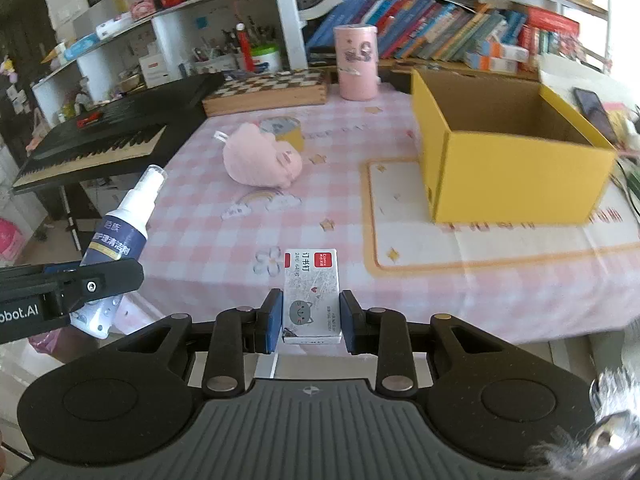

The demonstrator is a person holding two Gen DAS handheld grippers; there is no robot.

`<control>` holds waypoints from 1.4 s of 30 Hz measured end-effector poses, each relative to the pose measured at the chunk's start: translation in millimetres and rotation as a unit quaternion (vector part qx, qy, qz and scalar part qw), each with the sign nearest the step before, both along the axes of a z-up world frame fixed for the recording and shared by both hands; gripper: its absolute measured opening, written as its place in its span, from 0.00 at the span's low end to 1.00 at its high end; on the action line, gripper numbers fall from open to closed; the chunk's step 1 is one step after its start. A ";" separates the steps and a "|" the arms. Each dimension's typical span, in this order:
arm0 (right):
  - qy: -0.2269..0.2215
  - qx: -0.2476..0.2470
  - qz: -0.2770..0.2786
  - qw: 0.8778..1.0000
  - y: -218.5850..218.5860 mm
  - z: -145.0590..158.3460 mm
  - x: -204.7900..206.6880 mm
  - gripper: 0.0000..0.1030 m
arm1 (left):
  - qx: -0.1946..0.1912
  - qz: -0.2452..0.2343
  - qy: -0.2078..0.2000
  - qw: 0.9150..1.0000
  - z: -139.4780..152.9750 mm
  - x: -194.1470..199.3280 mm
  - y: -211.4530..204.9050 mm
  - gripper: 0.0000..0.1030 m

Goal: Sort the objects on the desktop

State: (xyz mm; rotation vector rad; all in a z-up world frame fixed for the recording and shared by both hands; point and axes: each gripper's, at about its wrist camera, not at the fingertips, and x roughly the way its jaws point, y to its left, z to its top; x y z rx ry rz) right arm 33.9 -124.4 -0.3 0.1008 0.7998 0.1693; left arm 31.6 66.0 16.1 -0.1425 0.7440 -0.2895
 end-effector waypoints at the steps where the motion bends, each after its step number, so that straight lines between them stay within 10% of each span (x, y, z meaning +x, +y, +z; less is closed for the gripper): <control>1: 0.001 0.000 -0.006 1.000 -1.6 -0.1 -3.4 0.27 | 0.000 -0.009 0.000 1.000 -0.1 -2.2 -2.6 0.30; 22: 0.016 0.003 -0.152 0.988 -73.3 -2.7 -50.9 0.27 | -0.005 -0.172 0.014 0.985 -6.0 5.1 -85.4 0.30; 42: 0.035 0.013 -0.199 0.979 -159.5 -12.5 -23.1 0.27 | 0.007 -0.233 0.022 0.972 -13.2 50.7 -173.2 0.30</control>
